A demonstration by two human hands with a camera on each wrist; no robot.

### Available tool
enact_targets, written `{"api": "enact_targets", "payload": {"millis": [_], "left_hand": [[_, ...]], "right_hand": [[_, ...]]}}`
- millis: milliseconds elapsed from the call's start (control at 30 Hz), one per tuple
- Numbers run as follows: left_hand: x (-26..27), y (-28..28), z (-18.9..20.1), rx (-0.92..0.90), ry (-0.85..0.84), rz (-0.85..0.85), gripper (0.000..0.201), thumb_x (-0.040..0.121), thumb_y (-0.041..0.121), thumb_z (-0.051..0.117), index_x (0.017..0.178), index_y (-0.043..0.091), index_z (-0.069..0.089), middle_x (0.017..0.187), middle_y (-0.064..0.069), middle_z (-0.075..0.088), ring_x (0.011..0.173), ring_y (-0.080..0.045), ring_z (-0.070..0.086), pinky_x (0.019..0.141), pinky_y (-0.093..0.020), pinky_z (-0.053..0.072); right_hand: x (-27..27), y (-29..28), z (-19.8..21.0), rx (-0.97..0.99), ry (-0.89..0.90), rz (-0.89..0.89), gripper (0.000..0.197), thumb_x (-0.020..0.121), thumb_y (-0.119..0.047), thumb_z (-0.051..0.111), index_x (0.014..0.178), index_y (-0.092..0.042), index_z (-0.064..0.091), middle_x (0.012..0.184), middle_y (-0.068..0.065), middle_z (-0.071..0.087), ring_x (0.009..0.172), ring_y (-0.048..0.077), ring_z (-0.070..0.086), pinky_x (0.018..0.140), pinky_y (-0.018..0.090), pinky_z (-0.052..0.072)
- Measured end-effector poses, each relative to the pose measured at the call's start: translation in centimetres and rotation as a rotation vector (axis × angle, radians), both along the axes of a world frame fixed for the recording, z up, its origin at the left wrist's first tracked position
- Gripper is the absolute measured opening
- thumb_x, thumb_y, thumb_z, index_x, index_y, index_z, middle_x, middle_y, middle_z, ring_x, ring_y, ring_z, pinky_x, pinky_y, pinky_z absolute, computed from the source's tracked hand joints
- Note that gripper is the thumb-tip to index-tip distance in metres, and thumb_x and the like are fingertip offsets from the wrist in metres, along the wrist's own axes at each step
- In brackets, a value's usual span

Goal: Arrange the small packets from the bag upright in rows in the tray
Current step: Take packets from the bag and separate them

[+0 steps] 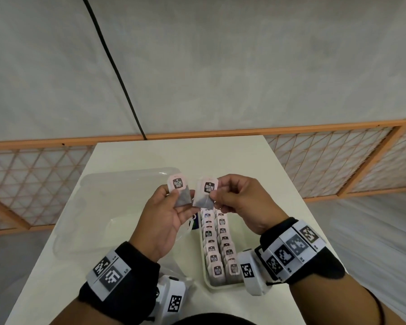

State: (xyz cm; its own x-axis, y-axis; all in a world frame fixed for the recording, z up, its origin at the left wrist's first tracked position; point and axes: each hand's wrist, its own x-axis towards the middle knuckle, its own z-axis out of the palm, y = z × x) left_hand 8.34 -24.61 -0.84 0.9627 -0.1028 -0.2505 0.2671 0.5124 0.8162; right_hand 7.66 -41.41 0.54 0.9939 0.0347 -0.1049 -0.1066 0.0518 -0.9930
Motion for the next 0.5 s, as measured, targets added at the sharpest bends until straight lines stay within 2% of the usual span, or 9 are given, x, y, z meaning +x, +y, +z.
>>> {"api": "enact_targets", "payload": {"millis": [100,167,233,333,400,500], "left_hand": [[-0.1,0.0,0.1,0.0,-0.002,0.028,0.018,0.101,0.01,0.037,0.095,0.008,0.054,0.1,-0.022,0.067,0.086,-0.029,0.068,0.064,-0.029,0.059],[-0.2,0.0,0.2,0.001,-0.023,0.043,0.019,0.101,0.009,0.036,0.093,0.008,0.053,0.1,-0.023,0.066,0.082,-0.027,0.07,0.064,-0.028,0.059],[-0.3,0.0,0.3,0.01,-0.051,0.056,0.019,0.101,0.01,0.036,0.094,0.008,0.053,0.1,-0.022,0.066,0.081,-0.027,0.072,0.07,-0.031,0.06],[-0.2,0.2,0.4,0.056,-0.083,0.073,0.019,0.102,0.011,0.034,0.099,0.009,0.053,0.101,-0.021,0.066,0.09,-0.033,0.071,0.078,-0.033,0.059],[-0.2,0.4,0.5,0.092,-0.099,0.093,0.019,0.102,0.011,0.035,0.1,0.01,0.054,0.101,-0.019,0.066,0.092,-0.033,0.07,0.08,-0.034,0.058],[-0.2,0.9,0.4,0.157,-0.137,0.137,0.019,0.102,0.012,0.035,0.101,0.013,0.054,0.102,-0.016,0.067,0.093,-0.029,0.07,0.084,-0.036,0.056]], "right_hand": [[-0.3,-0.3,0.1,-0.063,-0.004,0.034,0.009,0.08,0.004,0.068,0.078,-0.004,0.065,0.065,0.009,0.06,0.057,0.016,0.052,0.054,0.022,0.044],[-0.5,-0.5,0.0,-0.14,0.004,0.074,0.014,0.08,0.002,0.069,0.075,-0.01,0.067,0.066,0.004,0.062,0.063,0.018,0.053,0.058,0.024,0.044],[-0.7,-0.8,0.2,-0.228,0.014,0.134,0.014,0.08,0.0,0.069,0.075,-0.013,0.069,0.063,-0.002,0.061,0.063,0.016,0.053,0.057,0.023,0.044],[-0.9,-1.6,0.7,-0.425,0.007,0.227,0.009,0.078,-0.004,0.072,0.074,-0.012,0.07,0.06,-0.003,0.059,0.056,0.009,0.05,0.056,0.018,0.041],[-0.9,-2.2,1.0,-0.566,0.019,0.27,0.003,0.077,-0.008,0.073,0.077,-0.01,0.07,0.061,-0.003,0.06,0.054,0.004,0.05,0.056,0.015,0.041],[-0.5,-3.4,1.0,-0.84,0.044,0.281,0.006,0.076,-0.013,0.073,0.082,-0.013,0.072,0.07,-0.007,0.066,0.061,0.003,0.056,0.057,0.013,0.042]]}}
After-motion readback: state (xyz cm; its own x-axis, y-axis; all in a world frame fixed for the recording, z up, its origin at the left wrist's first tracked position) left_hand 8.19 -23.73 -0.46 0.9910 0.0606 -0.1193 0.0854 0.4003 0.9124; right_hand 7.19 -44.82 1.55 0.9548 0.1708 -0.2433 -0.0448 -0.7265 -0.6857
